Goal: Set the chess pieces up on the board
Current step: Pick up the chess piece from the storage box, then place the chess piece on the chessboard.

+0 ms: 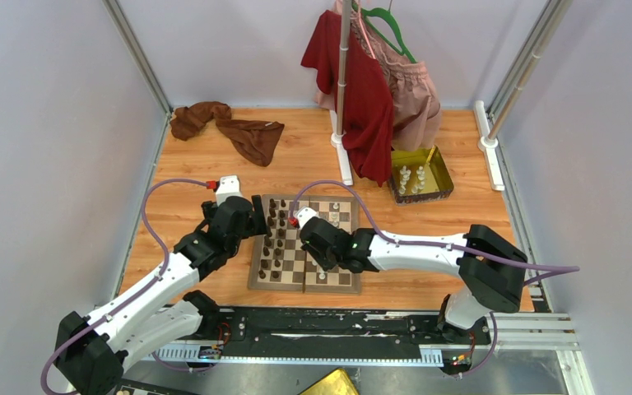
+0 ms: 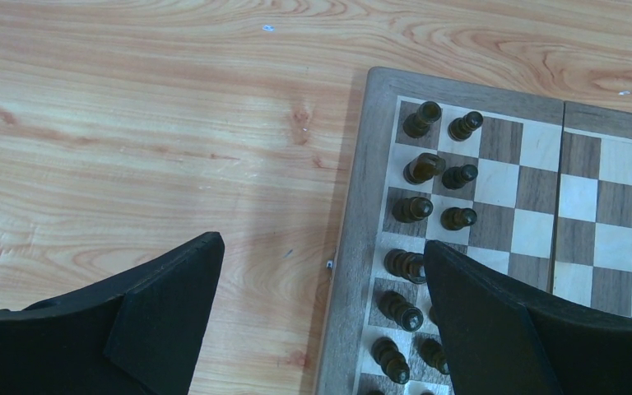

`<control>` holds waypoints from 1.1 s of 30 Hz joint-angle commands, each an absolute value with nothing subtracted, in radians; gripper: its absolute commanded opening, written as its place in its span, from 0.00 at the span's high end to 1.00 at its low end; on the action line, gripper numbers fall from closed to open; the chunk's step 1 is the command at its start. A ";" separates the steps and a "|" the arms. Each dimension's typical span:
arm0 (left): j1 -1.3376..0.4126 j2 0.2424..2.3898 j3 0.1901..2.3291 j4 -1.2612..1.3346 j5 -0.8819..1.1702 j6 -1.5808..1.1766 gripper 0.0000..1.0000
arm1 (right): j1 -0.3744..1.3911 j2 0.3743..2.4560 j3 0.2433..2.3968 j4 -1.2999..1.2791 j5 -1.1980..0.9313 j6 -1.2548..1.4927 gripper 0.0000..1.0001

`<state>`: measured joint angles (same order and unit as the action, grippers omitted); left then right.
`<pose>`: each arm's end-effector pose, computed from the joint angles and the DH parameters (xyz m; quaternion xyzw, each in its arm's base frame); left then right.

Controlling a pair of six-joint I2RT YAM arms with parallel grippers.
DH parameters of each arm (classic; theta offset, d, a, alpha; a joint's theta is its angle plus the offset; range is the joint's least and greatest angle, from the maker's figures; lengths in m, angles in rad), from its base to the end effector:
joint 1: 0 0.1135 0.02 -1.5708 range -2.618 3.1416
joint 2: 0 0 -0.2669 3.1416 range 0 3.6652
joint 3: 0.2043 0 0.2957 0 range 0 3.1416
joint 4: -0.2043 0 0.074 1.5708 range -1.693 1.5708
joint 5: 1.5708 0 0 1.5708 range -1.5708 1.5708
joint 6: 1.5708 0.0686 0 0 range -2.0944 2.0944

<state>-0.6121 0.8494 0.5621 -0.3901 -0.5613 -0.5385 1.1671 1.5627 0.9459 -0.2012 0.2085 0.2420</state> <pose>0.2185 -0.1088 0.2066 -0.0877 0.8704 -0.0163 0.4842 0.1644 0.3487 0.1589 -0.3785 0.8448 0.1630 0.3412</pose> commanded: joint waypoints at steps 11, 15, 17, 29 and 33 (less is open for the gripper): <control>-0.620 0.859 0.554 -0.357 -0.580 -0.550 0.00 | 1.152 1.547 0.966 -0.207 0.243 0.235 0.98; -0.621 0.859 0.553 -0.357 -0.577 -0.551 0.00 | 1.140 1.528 0.972 -0.215 0.256 0.229 0.99; -0.621 0.858 0.554 -0.358 -0.578 -0.551 0.00 | 1.131 1.521 0.974 -0.219 0.263 0.224 0.99; -0.620 0.857 0.557 -0.360 -0.579 -0.549 0.00 | 1.017 1.511 0.974 -0.224 0.259 0.210 0.99; -0.621 0.859 0.556 -0.358 -0.579 -0.548 0.00 | 0.976 1.525 0.978 -0.223 0.247 0.206 0.99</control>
<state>-0.6121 0.8574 0.5602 -0.3893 -0.5610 -0.5385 1.0153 1.5276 0.9527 -0.2031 0.2390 0.2222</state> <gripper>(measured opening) 0.997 0.118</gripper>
